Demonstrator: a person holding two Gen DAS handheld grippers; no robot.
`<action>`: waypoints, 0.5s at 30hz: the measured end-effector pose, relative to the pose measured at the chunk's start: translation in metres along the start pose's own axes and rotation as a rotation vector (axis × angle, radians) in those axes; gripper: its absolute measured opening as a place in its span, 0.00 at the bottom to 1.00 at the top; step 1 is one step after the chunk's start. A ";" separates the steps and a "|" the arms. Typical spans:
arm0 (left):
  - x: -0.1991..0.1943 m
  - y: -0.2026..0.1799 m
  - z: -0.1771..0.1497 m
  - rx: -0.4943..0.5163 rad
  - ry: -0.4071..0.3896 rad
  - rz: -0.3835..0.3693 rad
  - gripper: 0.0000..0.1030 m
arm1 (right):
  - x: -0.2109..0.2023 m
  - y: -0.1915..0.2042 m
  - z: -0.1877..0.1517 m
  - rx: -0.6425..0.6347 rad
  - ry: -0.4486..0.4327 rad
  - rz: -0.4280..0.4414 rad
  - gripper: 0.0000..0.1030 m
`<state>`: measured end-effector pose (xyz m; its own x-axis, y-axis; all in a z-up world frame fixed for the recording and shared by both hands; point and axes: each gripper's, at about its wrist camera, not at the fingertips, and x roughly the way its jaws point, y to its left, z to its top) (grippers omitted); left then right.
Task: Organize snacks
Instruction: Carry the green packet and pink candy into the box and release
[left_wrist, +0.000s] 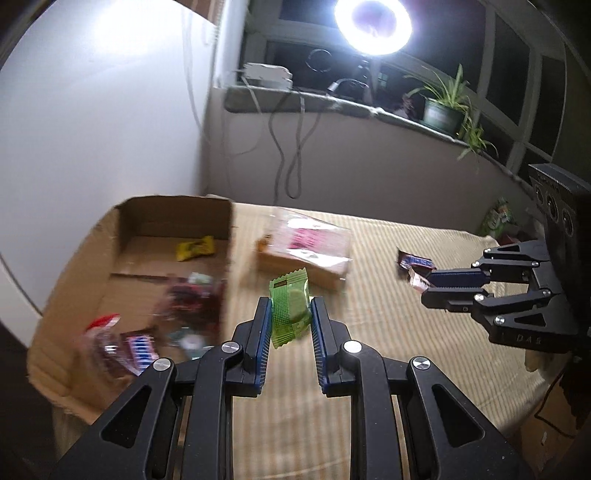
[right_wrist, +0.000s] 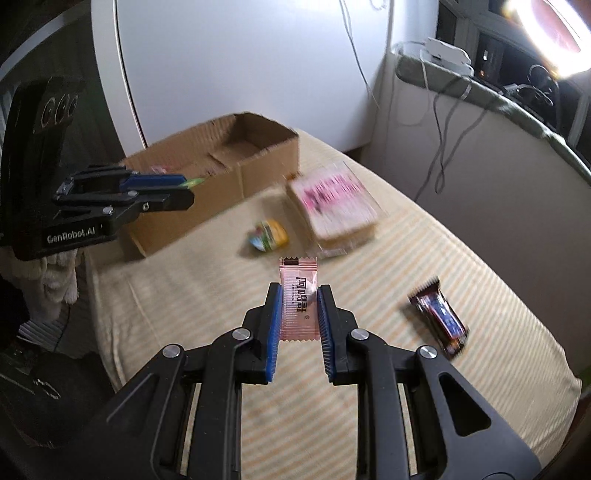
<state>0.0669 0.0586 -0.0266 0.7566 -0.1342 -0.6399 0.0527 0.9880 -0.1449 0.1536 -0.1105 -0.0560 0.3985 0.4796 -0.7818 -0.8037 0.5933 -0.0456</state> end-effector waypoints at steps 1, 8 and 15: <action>-0.003 0.005 0.000 -0.006 -0.006 0.011 0.19 | 0.002 0.004 0.006 -0.003 -0.005 0.007 0.19; -0.016 0.036 -0.002 -0.030 -0.028 0.061 0.19 | 0.020 0.027 0.044 -0.035 -0.029 0.043 0.19; -0.024 0.063 -0.005 -0.055 -0.040 0.103 0.19 | 0.044 0.050 0.078 -0.070 -0.035 0.079 0.19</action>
<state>0.0490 0.1235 -0.0241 0.7816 -0.0277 -0.6232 -0.0621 0.9906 -0.1220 0.1654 -0.0088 -0.0442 0.3470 0.5458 -0.7627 -0.8614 0.5072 -0.0289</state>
